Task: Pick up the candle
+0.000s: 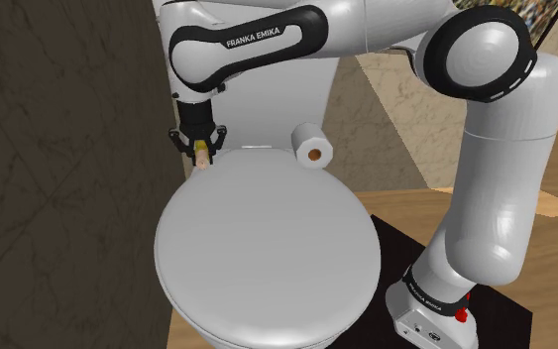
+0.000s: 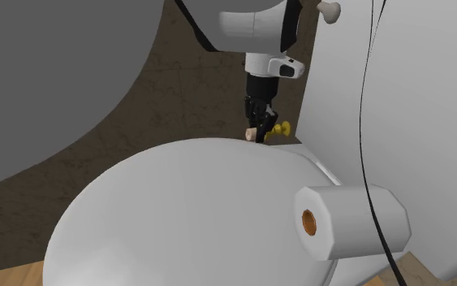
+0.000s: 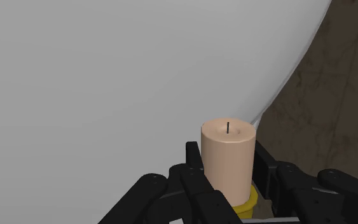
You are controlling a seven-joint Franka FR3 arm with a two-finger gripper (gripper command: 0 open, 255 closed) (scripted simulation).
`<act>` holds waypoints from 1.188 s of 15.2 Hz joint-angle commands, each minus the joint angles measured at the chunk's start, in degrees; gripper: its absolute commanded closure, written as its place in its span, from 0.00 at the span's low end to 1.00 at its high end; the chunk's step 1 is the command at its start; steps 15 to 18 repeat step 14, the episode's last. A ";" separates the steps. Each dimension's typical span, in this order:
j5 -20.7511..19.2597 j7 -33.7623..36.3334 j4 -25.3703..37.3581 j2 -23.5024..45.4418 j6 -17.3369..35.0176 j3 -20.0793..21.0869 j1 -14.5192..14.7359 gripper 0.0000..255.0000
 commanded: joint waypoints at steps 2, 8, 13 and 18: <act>0.15 -0.08 1.70 -0.33 -2.03 0.07 0.04 1.00; 0.36 -0.21 5.74 -0.76 -6.47 0.20 0.18 1.00; 0.39 -0.24 8.93 -0.77 -9.66 0.28 0.35 1.00; 0.39 -0.24 8.95 -0.76 -9.66 0.28 0.35 1.00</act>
